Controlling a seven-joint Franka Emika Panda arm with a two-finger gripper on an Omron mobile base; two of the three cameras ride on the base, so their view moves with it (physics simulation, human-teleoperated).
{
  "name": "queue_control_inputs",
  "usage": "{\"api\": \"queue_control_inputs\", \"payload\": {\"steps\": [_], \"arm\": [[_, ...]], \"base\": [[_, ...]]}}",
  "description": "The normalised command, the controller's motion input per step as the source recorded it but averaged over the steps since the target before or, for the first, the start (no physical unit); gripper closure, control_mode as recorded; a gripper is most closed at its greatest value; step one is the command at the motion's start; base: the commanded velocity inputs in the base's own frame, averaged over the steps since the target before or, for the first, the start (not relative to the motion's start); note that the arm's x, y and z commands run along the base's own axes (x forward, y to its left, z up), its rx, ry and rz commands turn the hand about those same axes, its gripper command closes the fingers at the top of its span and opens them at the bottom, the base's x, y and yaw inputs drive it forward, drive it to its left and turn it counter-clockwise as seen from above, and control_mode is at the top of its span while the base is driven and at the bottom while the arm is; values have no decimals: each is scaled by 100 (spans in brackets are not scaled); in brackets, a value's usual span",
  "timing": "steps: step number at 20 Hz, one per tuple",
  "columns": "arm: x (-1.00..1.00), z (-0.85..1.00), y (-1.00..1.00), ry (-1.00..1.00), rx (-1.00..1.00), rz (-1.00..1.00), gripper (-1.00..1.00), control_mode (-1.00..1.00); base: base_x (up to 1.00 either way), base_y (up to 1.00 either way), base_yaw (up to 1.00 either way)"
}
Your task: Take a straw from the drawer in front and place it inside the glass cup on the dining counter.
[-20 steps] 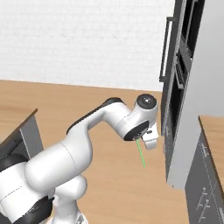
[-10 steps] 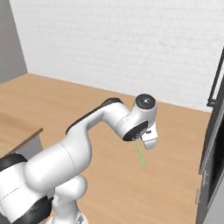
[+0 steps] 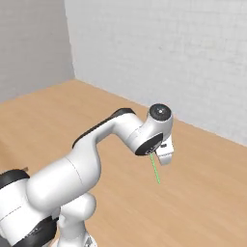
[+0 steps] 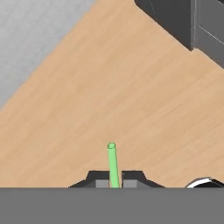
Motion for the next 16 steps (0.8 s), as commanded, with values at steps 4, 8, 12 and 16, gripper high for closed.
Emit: {"api": "queue_control_inputs", "payload": {"steps": [4, 8, 12, 16], "arm": [[0, 0, 0, 0, 0, 0, 100, 100], [0, 0, 0, 0, 0, 0, 100, 100], [0, 0, 0, 0, 0, 0, 100, 100], [0, 0, 0, 0, 0, 0, 100, 100]], "base": [[100, -35, 48], [100, -44, 47], [100, -45, 47], [100, -42, 48]]}}
